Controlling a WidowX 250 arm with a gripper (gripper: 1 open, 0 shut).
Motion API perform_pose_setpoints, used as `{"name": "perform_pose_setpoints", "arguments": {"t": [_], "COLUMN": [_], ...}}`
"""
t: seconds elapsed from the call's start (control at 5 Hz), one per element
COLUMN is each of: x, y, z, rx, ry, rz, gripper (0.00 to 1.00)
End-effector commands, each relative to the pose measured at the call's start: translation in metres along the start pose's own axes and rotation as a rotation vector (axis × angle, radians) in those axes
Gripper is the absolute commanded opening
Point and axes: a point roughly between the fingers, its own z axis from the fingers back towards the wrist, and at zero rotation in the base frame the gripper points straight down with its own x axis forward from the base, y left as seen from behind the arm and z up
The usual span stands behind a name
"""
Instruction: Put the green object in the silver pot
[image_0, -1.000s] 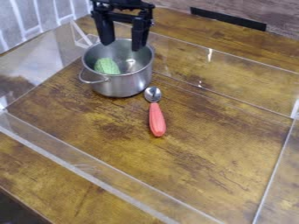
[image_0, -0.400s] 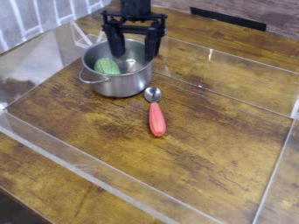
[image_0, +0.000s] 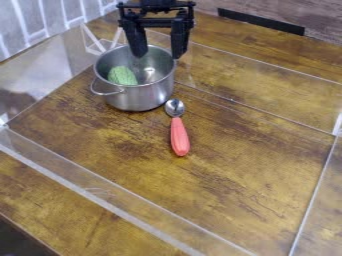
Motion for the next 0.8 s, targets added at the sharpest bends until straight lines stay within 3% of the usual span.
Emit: {"name": "perform_pose_setpoints", "arguments": {"t": [0.0,0.6], "x": [-0.0028,-0.0006], "y": [-0.0013,0.0013], "z": [0.0438,0.0436], "rx": [-0.009,-0.001], "ry": [-0.115,-0.129], "rz": [-0.022,-0.046], "gripper": [1.0,1.0]}}
